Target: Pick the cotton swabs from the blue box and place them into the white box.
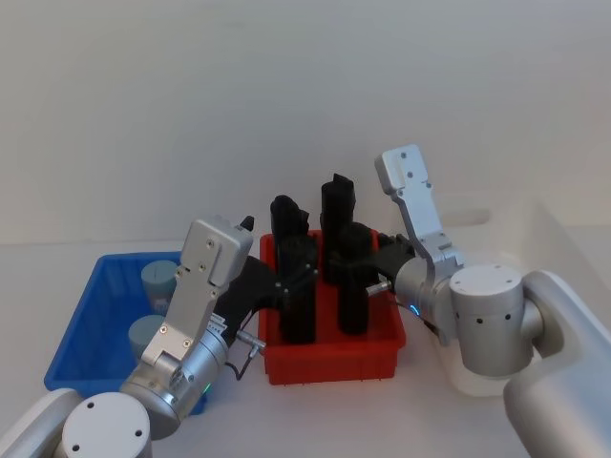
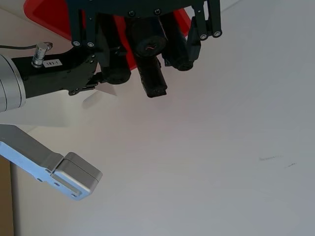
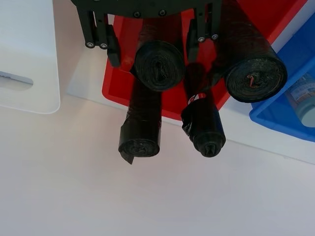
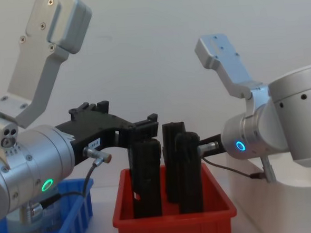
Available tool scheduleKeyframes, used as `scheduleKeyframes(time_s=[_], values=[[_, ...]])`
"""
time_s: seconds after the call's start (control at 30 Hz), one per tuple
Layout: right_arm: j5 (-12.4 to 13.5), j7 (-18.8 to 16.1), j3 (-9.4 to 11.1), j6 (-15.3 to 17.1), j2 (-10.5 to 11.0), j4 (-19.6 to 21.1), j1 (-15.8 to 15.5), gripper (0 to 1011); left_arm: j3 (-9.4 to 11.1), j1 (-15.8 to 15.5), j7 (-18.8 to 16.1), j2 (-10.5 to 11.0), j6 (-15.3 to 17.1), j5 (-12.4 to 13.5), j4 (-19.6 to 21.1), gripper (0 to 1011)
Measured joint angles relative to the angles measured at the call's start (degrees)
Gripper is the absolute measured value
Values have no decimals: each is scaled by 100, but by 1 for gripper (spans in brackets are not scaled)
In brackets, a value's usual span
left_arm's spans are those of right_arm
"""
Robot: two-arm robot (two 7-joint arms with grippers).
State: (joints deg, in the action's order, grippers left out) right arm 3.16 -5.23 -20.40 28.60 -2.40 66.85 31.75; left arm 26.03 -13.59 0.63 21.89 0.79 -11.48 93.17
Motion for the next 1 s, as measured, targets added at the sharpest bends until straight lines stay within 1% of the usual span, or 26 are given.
scheduleKeyframes(time_s=[0.1, 0.13, 0.17, 0.2, 0.23, 0.3, 0.43, 0.7, 0.83, 1.0], values=[[4, 6, -1, -9, -4, -12, 6, 773, 0, 0, 0, 0, 0, 0, 0, 1003], [8, 9, -3, -15, -7, -19, 8, 759, 0, 0, 0, 0, 0, 0, 0, 1003], [11, 12, -3, -22, -9, -24, 10, 714, 0, 0, 0, 0, 0, 0, 0, 1003], [11, 12, -3, -22, -9, -24, 10, 694, 0, 0, 0, 0, 0, 0, 0, 1003], [13, 14, -4, -25, -11, -29, 11, 635, 0, 0, 0, 0, 0, 0, 0, 1003], [15, 16, -4, -30, -13, -34, 13, 594, 0, 0, 0, 0, 0, 0, 0, 1003], [19, 20, -4, -38, -18, -44, 15, 477, 0, 0, 0, 0, 0, 0, 0, 1003], [22, 22, -3, -47, -20, -53, 18, 415, 0, 0, 0, 0, 0, 0, 0, 1003], [37, 21, 4, -52, -18, -29, 17, 401, 0, 0, 0, 0, 0, 0, 0, 1003], [152, 52, 43, -114, -5, 142, -18, 378, 0, 0, 0, 0, 0, 0, 0, 1003]])
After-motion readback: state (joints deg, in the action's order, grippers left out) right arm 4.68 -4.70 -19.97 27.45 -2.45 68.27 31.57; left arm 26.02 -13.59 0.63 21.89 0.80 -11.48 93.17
